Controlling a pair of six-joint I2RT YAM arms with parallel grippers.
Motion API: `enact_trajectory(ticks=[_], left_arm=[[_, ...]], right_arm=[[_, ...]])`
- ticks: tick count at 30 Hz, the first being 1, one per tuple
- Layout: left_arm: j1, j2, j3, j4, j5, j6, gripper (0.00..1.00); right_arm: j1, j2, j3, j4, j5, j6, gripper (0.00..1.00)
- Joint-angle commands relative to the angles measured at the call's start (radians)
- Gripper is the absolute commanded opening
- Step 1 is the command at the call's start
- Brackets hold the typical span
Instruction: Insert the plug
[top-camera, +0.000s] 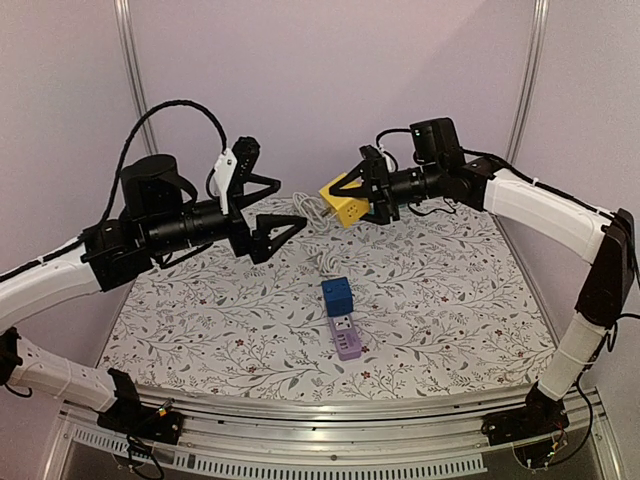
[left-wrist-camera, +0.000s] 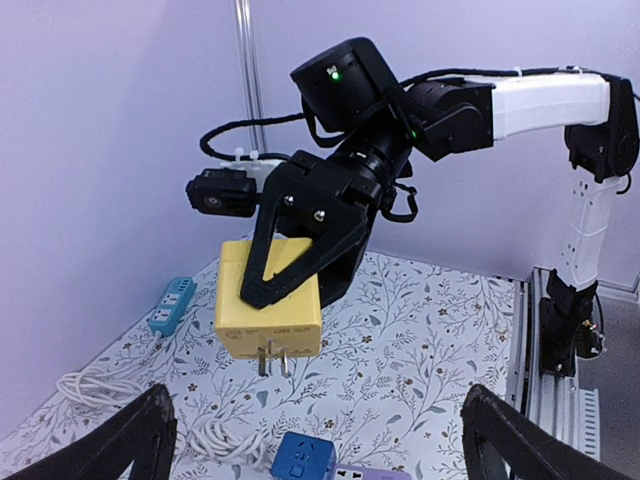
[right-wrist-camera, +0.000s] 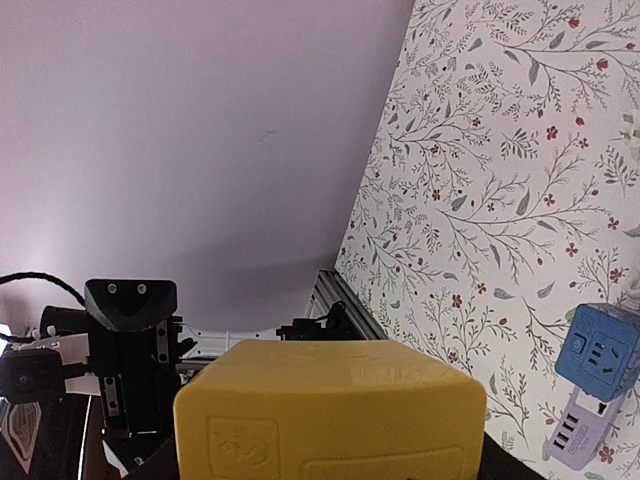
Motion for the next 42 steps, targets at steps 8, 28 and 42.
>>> enact_trajectory(ticks=[8, 28, 42], left_arm=[[-0.037, 0.173, 0.061, 0.172, -0.054, 0.153, 0.99], [-0.05, 0.337, 0.133, 0.407, -0.096, -0.007, 0.98], [-0.066, 0.413, 0.213, 0.401, -0.006, 0.015, 0.5]], right_arm=[[0.002, -0.031, 0.035, 0.023, 0.017, 0.12, 0.0], [0.021, -0.145, -0.03, 0.105, 0.061, 0.137, 0.0], [0.022, -0.185, -0.053, 0.091, 0.073, 0.139, 0.0]])
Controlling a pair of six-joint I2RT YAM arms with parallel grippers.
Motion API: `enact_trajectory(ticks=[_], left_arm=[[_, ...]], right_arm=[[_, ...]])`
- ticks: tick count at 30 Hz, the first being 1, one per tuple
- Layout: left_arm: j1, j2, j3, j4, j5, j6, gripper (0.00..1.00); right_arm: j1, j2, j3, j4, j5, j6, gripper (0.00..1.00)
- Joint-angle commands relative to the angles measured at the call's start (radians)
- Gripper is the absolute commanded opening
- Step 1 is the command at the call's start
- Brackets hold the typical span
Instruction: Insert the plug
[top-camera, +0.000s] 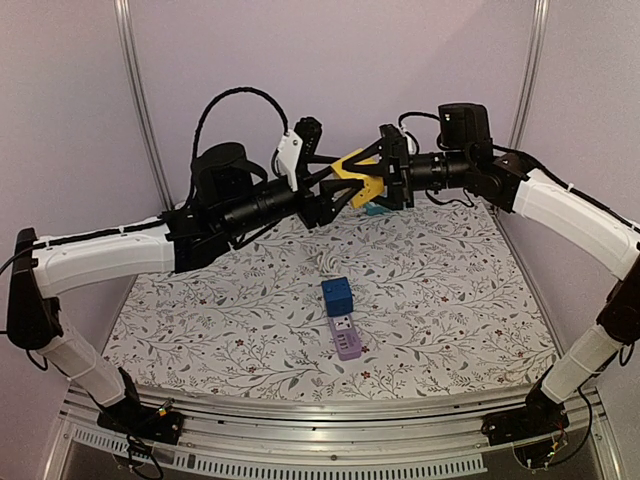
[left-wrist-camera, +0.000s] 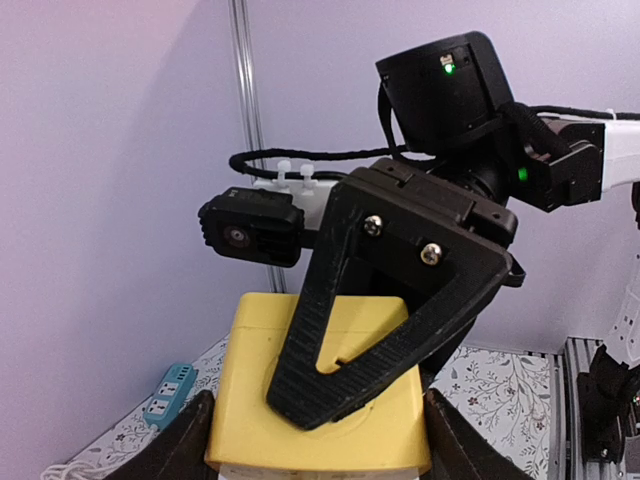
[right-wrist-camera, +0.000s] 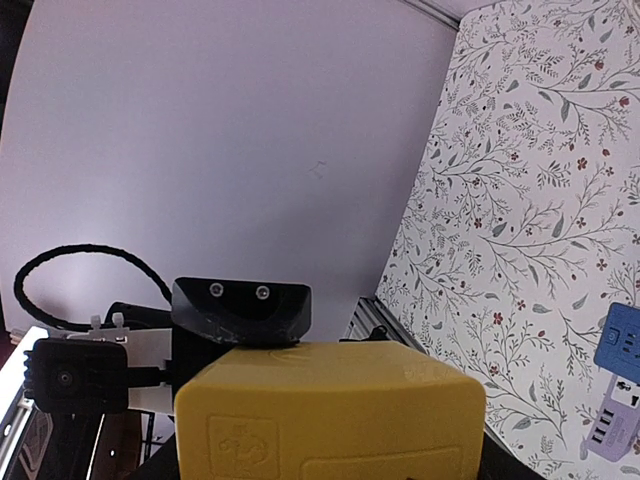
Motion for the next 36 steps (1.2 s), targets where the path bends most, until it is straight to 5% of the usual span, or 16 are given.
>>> enact_trajectory(ticks=[1, 6, 9, 12, 19, 36], left_arm=[[-0.025, 0.03, 0.039, 0.009, 0.048, -0.003, 0.47], [-0.026, 0.035, 0.062, -0.029, 0.108, 0.023, 0.25], [-0.025, 0.022, 0.061, -0.049, 0.17, 0.041, 0.22], [-0.024, 0.004, 0.059, -0.091, 0.242, 0.087, 0.01], [-0.019, -0.067, -0.007, -0.118, 0.269, 0.115, 0.0], [0.005, -0.132, -0.045, -0.132, 0.295, 0.103, 0.0]], right_arm=[[0.008, -0.044, -0.007, 0.028, 0.012, -0.003, 0.0], [0.008, -0.041, 0.005, 0.015, 0.002, -0.002, 0.13], [0.007, -0.041, 0.015, 0.003, -0.017, -0.002, 0.42], [0.004, -0.042, 0.011, -0.02, -0.051, -0.014, 0.63], [-0.033, -0.06, 0.004, -0.115, -0.094, -0.077, 0.93], [-0.046, -0.12, -0.031, -0.265, -0.157, -0.176, 0.98]])
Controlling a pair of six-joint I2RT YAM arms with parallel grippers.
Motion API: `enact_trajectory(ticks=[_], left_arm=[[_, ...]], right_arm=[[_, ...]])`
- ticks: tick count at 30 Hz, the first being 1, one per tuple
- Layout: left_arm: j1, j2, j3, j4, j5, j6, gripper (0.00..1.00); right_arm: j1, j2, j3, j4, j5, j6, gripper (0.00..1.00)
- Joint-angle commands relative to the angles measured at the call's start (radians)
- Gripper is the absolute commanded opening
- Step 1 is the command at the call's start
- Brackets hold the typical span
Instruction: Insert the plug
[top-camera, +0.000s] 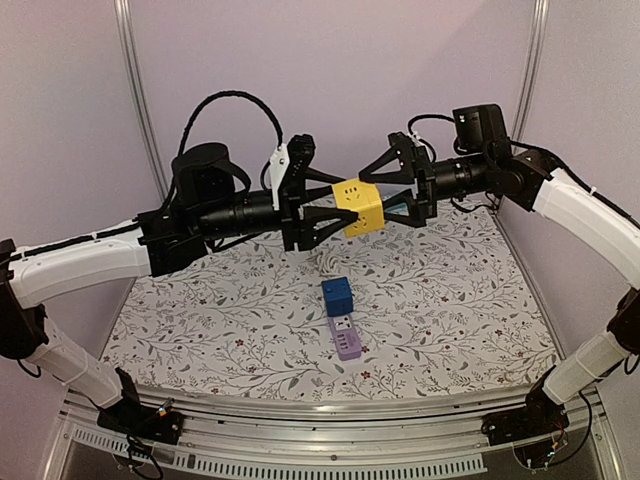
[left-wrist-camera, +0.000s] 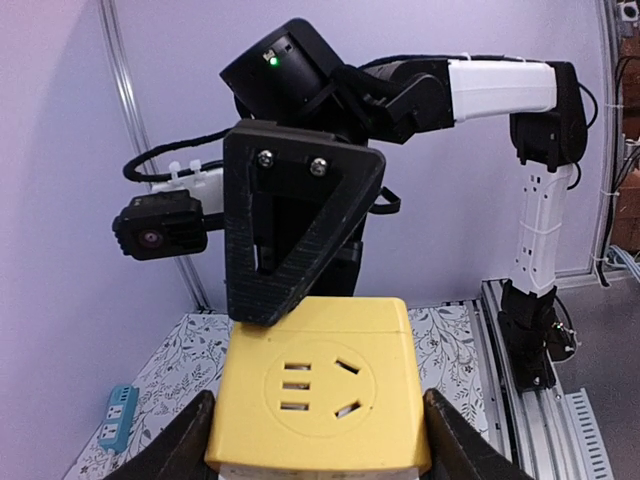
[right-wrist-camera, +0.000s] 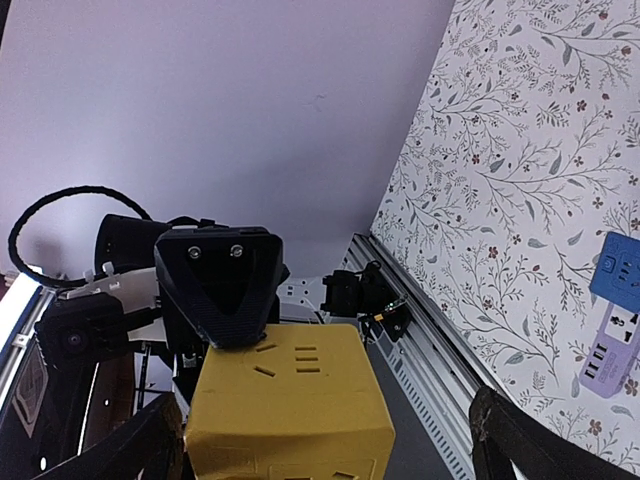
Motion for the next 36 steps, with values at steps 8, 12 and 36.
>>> enact_trajectory(ticks=[8, 12, 36], left_arm=[[0.009, -0.025, -0.009, 0.013, 0.04, -0.011, 0.0], [0.009, -0.023, -0.009, 0.014, 0.041, -0.024, 0.0], [0.18, 0.059, -0.07, 0.416, 0.41, -1.025, 0.0]], right_arm=[[0.0, -0.047, -0.026, -0.026, -0.036, -0.022, 0.91], [0.014, -0.051, -0.024, -0.02, -0.058, -0.028, 0.93], [0.06, -0.282, -0.242, 0.257, 0.169, -0.56, 0.99]])
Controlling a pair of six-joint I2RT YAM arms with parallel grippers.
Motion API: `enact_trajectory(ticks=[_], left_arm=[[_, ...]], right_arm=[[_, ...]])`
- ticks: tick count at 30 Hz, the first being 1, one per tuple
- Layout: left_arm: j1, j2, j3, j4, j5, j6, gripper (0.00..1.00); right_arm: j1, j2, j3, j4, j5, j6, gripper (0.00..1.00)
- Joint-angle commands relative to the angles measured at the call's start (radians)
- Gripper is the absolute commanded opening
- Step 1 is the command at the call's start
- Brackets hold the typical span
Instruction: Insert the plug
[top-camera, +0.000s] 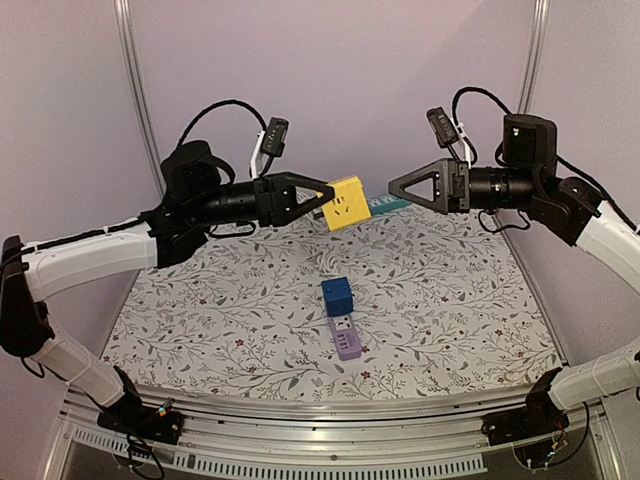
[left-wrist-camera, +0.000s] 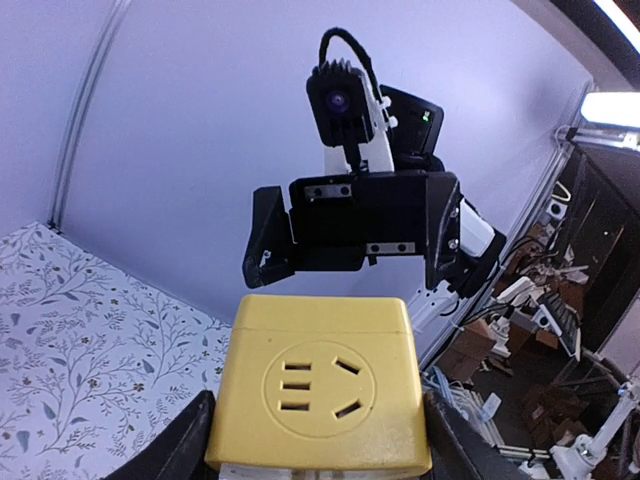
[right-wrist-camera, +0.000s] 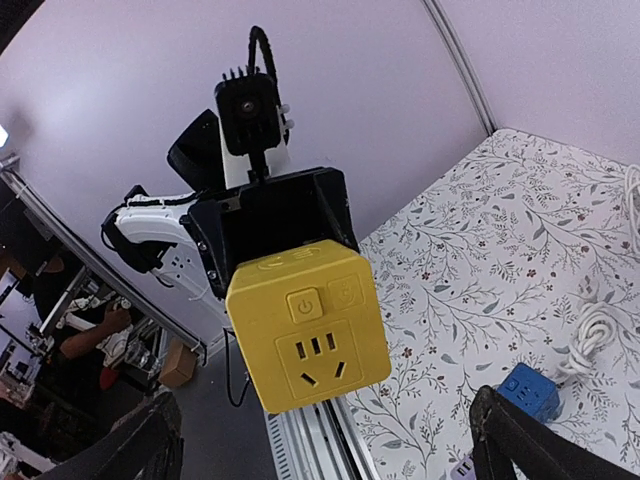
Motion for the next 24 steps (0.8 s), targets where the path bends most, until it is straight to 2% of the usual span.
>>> enact_trajectory(ticks=[1, 6, 15, 24], left_arm=[[0.031, 0.049, -0.011, 0.241, 0.115, -0.331, 0.0], [0.031, 0.062, 0.008, 0.253, 0.144, -0.342, 0.0], [0.032, 0.065, 0.027, 0.227, 0.161, -0.318, 0.0], [0.031, 0.079, 0.047, 0.195, 0.154, -0.285, 0.0]], right_arm=[[0.038, 0.002, -0.016, 0.099, -0.008, -0.173, 0.99], [0.076, 0.07, 0.043, 0.095, -0.043, -0.226, 0.99], [0.082, 0.136, 0.078, 0.099, -0.052, -0.219, 0.99], [0.086, 0.167, 0.083, 0.102, -0.122, -0.166, 0.84]])
